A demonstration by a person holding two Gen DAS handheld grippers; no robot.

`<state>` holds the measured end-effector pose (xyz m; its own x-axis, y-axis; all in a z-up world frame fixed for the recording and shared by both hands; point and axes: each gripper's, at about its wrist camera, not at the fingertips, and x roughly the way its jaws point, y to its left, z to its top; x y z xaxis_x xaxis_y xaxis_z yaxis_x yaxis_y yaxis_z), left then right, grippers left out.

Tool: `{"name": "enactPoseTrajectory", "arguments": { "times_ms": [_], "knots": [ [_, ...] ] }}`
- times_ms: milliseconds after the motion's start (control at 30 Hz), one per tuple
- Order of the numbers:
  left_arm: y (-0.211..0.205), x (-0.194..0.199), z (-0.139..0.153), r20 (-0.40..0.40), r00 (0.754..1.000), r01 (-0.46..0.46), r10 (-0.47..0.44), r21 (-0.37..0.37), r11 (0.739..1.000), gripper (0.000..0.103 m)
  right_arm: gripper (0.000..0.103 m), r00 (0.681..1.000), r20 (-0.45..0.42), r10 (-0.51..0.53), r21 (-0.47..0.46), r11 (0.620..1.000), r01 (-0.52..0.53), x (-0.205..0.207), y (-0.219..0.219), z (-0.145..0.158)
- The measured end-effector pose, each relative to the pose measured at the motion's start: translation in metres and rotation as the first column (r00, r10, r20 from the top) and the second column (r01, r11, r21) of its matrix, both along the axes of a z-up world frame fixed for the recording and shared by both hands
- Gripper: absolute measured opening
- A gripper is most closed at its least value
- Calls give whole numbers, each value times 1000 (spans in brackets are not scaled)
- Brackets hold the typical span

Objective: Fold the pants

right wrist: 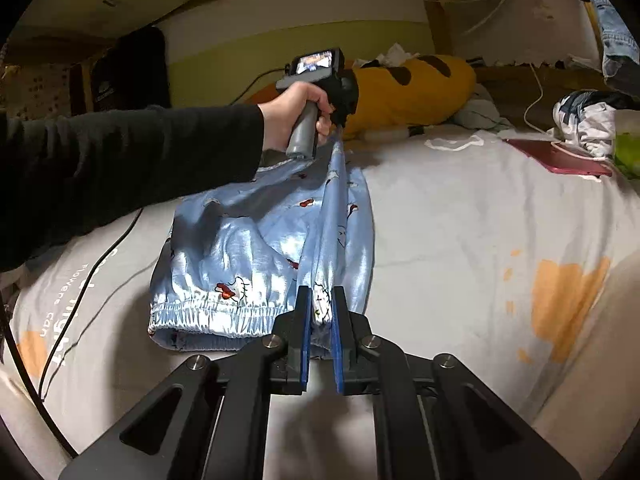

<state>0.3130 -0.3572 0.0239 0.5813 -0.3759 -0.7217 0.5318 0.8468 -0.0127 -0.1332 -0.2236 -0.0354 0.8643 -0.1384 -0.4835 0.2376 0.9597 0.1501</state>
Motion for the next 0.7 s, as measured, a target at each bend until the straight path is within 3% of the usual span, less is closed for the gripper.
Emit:
{"name": "enactPoseTrajectory", "arguments": {
  "times_ms": [133, 233, 267, 300, 367, 400, 533, 700],
  "knots": [
    [-5, 2, -7, 10, 1000, 2, -2, 25, 1000, 2, 9, 1000, -21, -1, 4, 1000, 1, -1, 5, -5],
    [-5, 4, -8, 36, 999, -33, 31, 37, 999, 15, 10, 1000, -17, -21, 29, 999, 22, -5, 2, -7],
    [-4, 5, -7, 49, 998, -37, 35, 37, 999, 30, 12, 999, -15, -31, 41, 999, 32, -6, 0, -7],
    [-2, 4, -5, 63, 997, -47, 45, 30, 998, 45, 22, 999, -12, -44, 47, 998, 45, -8, 0, -6],
    [3, 2, 1, 90, 994, -55, 53, 19, 998, 59, 46, 997, -3, -83, 30, 996, 83, -10, -3, -4],
    [7, 1, 4, 98, 994, -54, 53, 7, 999, 59, 56, 994, 9, -108, 22, 994, 107, -12, -5, -3],
    [21, -6, 18, 126, 990, -59, 60, -8, 998, 59, 56, 991, 28, -134, 9, 991, 134, -15, -10, 1],
    [58, -40, 46, 250, 965, -72, 84, -53, 996, 59, 56, 987, 61, -148, -45, 988, 151, -18, -11, 7]
  ]
}}
